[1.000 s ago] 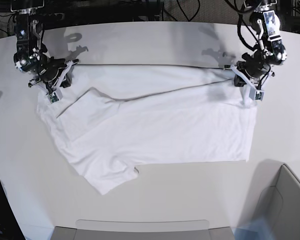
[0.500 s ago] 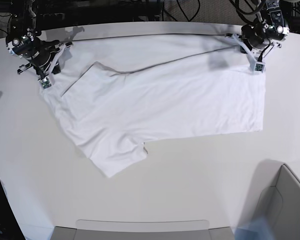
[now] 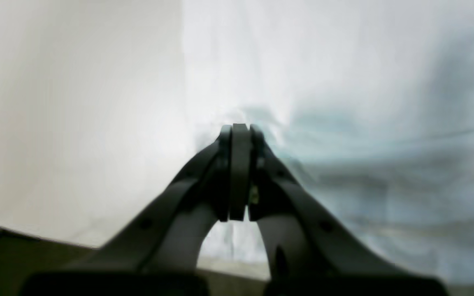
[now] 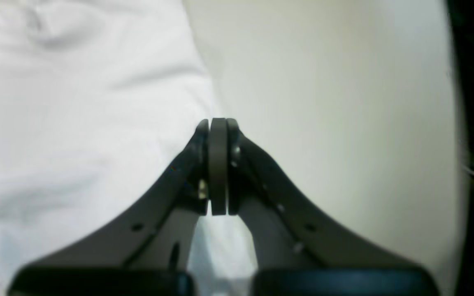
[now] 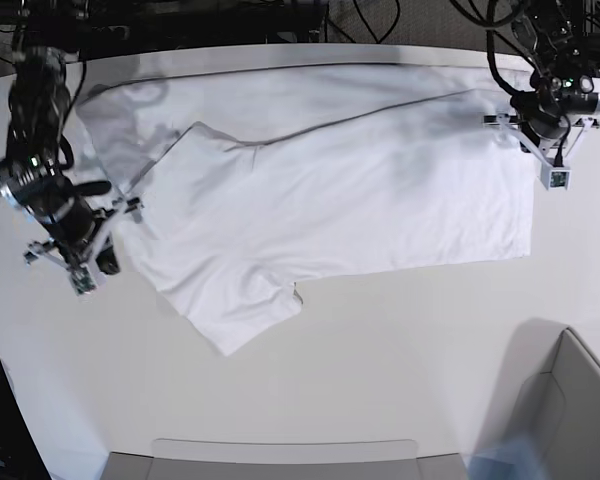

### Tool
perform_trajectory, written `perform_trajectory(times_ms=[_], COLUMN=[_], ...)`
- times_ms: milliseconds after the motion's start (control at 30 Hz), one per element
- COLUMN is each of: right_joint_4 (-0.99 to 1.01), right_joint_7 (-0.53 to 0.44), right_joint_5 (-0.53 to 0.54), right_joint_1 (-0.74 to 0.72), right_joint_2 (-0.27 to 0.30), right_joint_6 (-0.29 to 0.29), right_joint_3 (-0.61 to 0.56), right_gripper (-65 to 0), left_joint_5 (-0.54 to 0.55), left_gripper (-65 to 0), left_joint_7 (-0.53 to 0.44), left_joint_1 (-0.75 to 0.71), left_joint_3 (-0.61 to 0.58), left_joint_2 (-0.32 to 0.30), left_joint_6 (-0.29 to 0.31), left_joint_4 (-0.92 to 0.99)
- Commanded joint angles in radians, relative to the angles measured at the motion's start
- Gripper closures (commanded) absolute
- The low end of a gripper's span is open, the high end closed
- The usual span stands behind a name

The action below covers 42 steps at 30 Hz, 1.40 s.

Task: Fold the T-shirt properly
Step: 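Move the right gripper down to the sleeve and grasp it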

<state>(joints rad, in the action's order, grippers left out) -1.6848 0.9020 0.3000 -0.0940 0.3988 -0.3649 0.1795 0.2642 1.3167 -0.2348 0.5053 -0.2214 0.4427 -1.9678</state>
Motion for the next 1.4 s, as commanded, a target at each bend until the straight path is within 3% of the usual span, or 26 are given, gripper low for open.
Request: perform_trajectory(times_ms=[0,167,333,433,600,833,1000,1067,1133,1367], right_joint_4=[0.073,0.473,0.716,0.688,0.420,0.237,0.211,0.243,0.325,0.911], right_joint_7=[-0.021,-0.071,-0.208,-0.156,-0.005,0.012,0.012,0.010,0.004,-0.332], right_joint_5=[-0.005,-0.006,-0.088,-0.127,-0.123,-0.123,-0.123,-0.123,-0.123,-0.124], right_joint_1=[-0.083,-0.298,-0.333,-0.281,-0.117,-0.080,-0.198,-0.269,-0.347,-0.571], right_joint_2=[0.012,-0.047,-0.068,-0.064,-0.018,-0.018,-0.039,-0.042,-0.047,-0.077], right_joint_6=[0.011,0.017,0.019,0.019,0.019,0.016,0.013,0.011,0.010,0.014], right_joint_3=[-0.047,-0.199,-0.214,-0.211,-0.208,-0.114,-0.071,-0.071,-0.073,-0.163], right_gripper=[0.0,0.0,0.0,0.0,0.0,-0.4,-24.1,-28.5,-28.7,-28.5], left_joint_5=[0.010,0.010,0.010,0.010,0.010,0.011,0.011,0.011,0.011,0.014], left_gripper=[0.0,0.0,0.0,0.0,0.0,0.0,0.0,0.0,0.0,0.0], left_joint_7=[-0.013,-0.013,-0.013,-0.013,-0.015,-0.015,-0.015,-0.015,-0.015,-0.015], left_joint_1=[0.024,0.044,0.039,0.039,0.042,0.047,0.047,0.047,0.047,0.047], left_joint_3=[0.000,0.000,0.000,0.006,0.003,0.000,0.000,0.000,0.000,0.000], left_joint_2=[-0.009,-0.009,-0.008,-0.008,-0.008,0.006,0.010,0.010,0.010,0.026], left_joint_6=[0.000,0.000,0.000,0.000,0.000,0.000,0.000,0.000,0.001,0.001], left_joint_4=[-0.017,-0.015,-0.015,-0.014,0.005,0.006,0.006,0.006,0.006,0.006])
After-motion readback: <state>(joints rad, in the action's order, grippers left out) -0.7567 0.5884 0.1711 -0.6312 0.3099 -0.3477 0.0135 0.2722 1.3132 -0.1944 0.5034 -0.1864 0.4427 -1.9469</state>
